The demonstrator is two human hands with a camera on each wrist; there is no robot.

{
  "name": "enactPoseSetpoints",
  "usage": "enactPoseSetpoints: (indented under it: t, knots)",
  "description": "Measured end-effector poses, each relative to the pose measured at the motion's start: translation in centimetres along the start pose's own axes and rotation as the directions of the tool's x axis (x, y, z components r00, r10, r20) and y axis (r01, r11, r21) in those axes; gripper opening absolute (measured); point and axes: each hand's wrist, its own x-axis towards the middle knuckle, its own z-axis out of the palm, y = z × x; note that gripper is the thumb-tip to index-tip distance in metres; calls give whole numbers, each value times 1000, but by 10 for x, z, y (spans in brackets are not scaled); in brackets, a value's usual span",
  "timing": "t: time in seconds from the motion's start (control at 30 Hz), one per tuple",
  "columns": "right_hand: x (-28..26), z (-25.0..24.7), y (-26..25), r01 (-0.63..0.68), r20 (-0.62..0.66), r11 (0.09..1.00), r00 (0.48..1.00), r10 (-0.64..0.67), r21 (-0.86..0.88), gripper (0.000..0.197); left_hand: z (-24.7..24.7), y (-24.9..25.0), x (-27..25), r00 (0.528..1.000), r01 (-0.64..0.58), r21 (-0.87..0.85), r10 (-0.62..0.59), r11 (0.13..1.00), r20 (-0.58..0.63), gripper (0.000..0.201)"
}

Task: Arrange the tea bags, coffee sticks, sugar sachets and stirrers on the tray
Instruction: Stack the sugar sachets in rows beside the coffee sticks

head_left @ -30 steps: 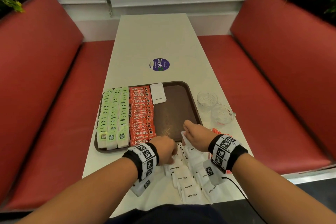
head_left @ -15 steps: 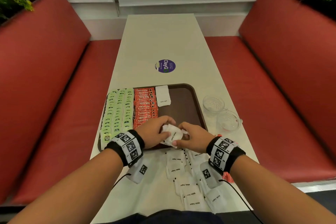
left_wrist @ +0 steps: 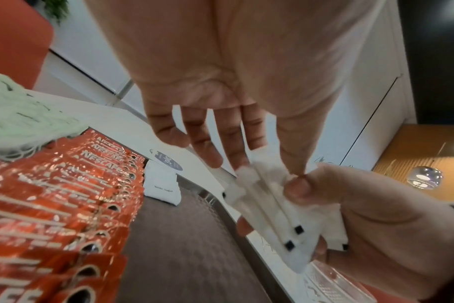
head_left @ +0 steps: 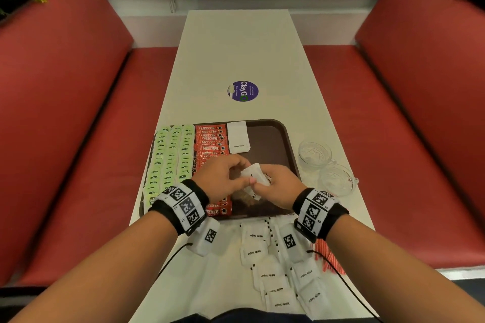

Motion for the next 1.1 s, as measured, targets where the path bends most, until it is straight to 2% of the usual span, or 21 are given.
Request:
enactPoseSetpoints:
  t: [0.1, 0.2, 0.27, 0.4, 0.5, 0.63, 0.77, 0.87, 0.93, 1.1]
  knots:
    - [7, -1, 0, -16, 24, 1000, 1000, 16, 10, 10, -3, 0, 9, 999, -39, 44, 39, 998, 1, 20]
    - [13, -3, 3, -27, -5, 1000, 1000, 27, 0, 25, -5, -5, 16, 1000, 5, 22, -6, 1000, 5, 15]
    - [16, -4, 7, -23, -10, 1000, 1000, 23, 8, 27, -7, -9, 19, 999, 34, -12, -34, 999, -21, 12]
    - [19, -9, 14, -47, -44, 999, 998, 46, -9, 19, -15, -15, 31, 986, 107, -86, -116, 991, -117, 10]
    - [21, -13, 23, -56, -52, 998, 997, 54, -37, 7, -21, -27, 51, 946, 217, -128, -240, 968, -216, 11]
    - [22, -17, 31, -60, -58, 996, 997, 56, -64, 11, -16, -46, 84, 900, 391, 9, -381, 920, -213, 15]
    - [22, -17, 33, -75, -51, 994, 996, 71, -83, 11, -2, -57, 105, 878, 463, 83, -445, 882, -176, 34]
    - [21, -17, 33, -87, -31, 993, 996, 84, -83, 10, 5, -60, 116, 857, 509, 146, -484, 848, -176, 42]
    - [20, -17, 33, -87, -26, 993, 996, 85, -82, 10, 7, -61, 120, 851, 523, 201, -493, 829, -180, 44]
    - [22, -19, 33, -70, -44, 994, 997, 67, -79, 12, 6, -62, 124, 884, 467, 371, -439, 803, -163, 41]
